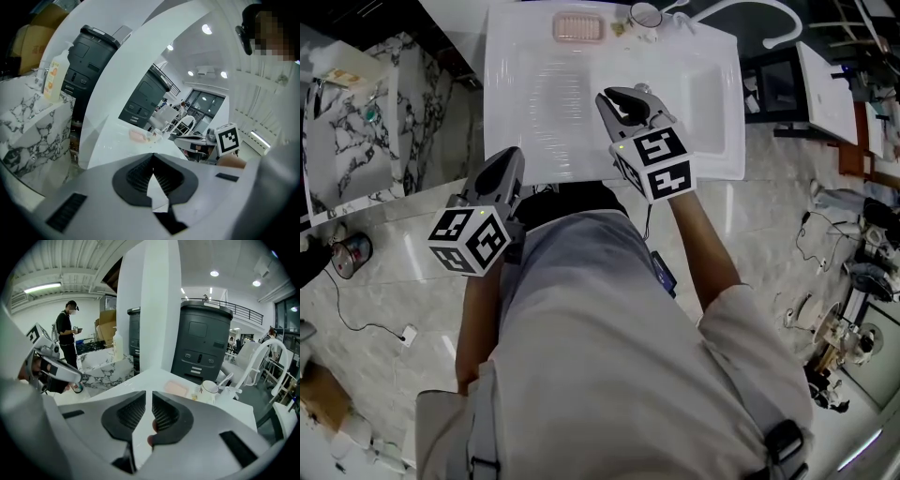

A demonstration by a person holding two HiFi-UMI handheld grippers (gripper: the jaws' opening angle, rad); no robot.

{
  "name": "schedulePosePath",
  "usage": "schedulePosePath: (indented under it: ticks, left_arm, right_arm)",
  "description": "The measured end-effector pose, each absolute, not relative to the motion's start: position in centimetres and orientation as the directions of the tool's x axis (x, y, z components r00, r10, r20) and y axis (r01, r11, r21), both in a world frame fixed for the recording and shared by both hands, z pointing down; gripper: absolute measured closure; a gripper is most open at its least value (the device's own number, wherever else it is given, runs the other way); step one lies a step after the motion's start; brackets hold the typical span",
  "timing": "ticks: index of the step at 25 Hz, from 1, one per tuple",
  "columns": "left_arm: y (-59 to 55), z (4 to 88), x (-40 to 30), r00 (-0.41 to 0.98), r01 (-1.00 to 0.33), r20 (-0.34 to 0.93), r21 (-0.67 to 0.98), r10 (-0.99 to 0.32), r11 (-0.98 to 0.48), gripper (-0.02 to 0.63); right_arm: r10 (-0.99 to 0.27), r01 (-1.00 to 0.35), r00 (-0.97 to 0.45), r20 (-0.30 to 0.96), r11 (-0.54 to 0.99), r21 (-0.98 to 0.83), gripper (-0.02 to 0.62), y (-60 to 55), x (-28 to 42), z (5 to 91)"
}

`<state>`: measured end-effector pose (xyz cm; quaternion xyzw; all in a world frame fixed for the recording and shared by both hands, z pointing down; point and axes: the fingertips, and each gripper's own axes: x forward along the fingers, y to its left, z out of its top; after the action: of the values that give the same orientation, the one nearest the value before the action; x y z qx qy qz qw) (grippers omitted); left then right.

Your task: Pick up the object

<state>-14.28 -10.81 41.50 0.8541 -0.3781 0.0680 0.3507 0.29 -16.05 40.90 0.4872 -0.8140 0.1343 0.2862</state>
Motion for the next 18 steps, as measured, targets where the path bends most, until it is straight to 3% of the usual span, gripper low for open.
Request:
schedulePosePath:
  ticks: [18]
  left_arm:
    - [-13.0, 41.9, -12.9, 0.672, -0.727, 0.418, 0.534, -0.612, -0.433, 0.603]
  right_arm:
    - [-0.681, -0.832, -0.333, 0.653, 0.537, 0.136, 0.5, -21.2, 2.3, 43.9]
